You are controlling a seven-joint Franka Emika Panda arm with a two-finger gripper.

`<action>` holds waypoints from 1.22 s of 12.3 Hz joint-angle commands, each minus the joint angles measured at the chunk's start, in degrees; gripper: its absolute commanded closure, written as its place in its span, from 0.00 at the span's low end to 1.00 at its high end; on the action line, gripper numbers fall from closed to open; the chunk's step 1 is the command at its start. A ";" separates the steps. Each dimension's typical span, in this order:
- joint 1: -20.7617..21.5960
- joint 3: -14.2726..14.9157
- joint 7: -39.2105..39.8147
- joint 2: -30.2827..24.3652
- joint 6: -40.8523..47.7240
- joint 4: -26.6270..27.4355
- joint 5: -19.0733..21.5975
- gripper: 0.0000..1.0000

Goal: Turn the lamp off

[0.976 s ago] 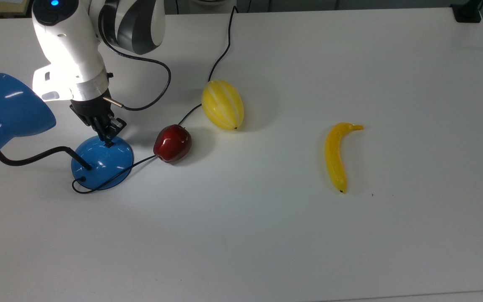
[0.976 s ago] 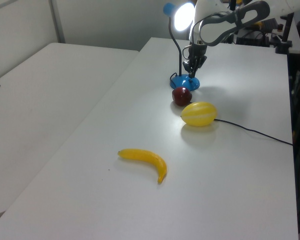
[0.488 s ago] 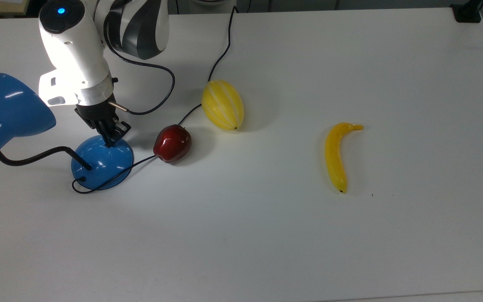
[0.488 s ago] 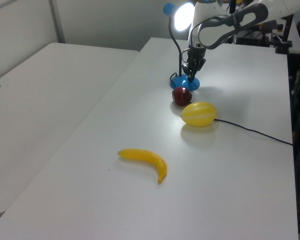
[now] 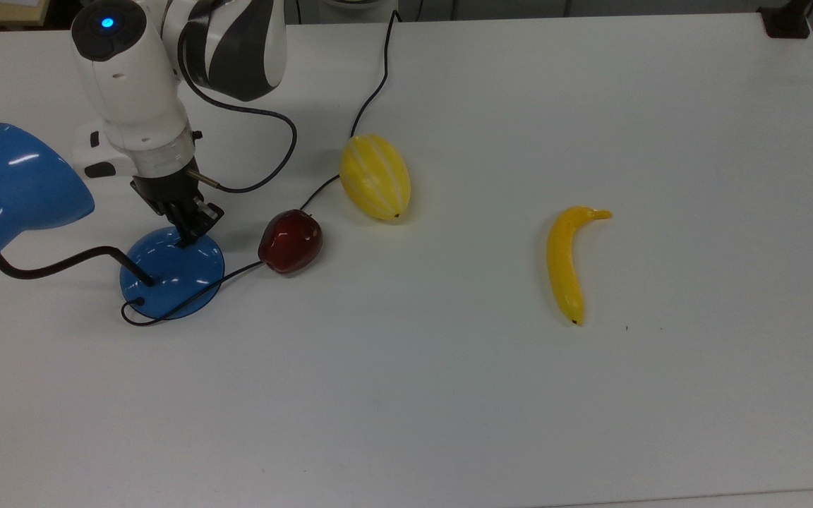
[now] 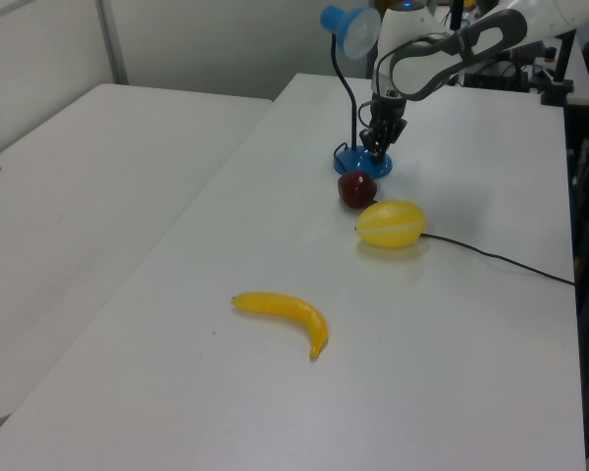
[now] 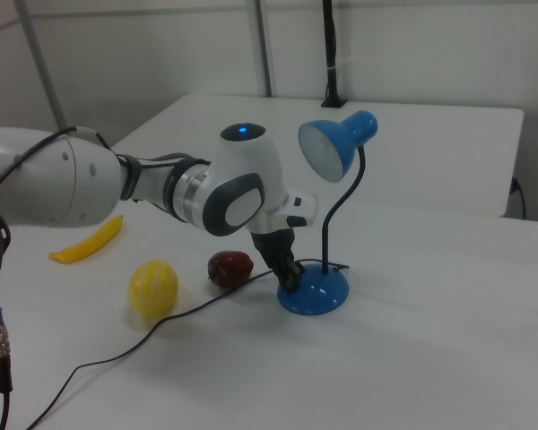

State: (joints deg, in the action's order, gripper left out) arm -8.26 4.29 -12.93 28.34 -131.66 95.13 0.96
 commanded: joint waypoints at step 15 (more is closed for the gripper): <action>4.74 -0.42 10.72 -29.39 42.35 3.39 5.36 0.54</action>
State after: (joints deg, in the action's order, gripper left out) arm -5.99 3.41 -7.33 5.41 -94.51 94.81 4.94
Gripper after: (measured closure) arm 0.793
